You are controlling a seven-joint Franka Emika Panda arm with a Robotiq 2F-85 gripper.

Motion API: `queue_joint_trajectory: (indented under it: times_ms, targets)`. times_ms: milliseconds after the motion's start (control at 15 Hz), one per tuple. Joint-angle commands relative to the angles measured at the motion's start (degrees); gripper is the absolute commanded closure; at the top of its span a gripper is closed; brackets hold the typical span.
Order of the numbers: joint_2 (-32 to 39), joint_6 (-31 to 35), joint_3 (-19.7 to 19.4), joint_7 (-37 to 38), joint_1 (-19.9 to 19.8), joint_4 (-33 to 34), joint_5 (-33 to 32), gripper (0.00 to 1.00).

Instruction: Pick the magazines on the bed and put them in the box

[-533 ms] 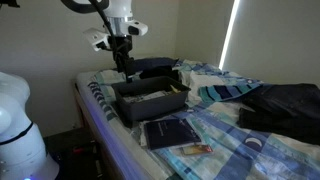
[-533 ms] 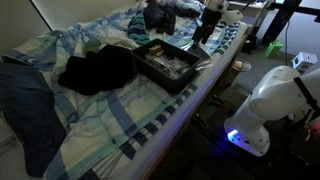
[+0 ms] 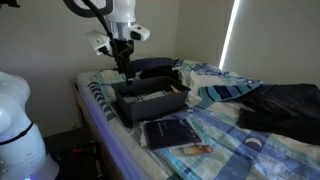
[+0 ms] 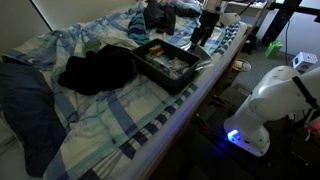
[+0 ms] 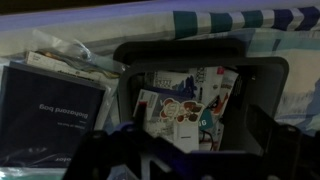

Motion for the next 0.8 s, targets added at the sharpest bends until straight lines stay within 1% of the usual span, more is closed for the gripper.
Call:
queue_joint_trajectory:
  times_ms: [0,333,467,600,733]
  targets:
    - [3.98,0.49,-0.44,-0.07,-1.04,1.57,1.9,0.0]
    - [8.1,0.8,-2.31,-0.86,-2.61,2.15,2.34,0.0]
    - [8.8,1.23,-2.68,-0.42,-3.4,1.74,2.63,0.0]
    - [7.6,0.62,-1.95,-0.55,-3.82,0.68,1.7,0.0]
    - [7.83,0.63,-1.95,-0.56,-4.06,0.61,1.68,0.0]
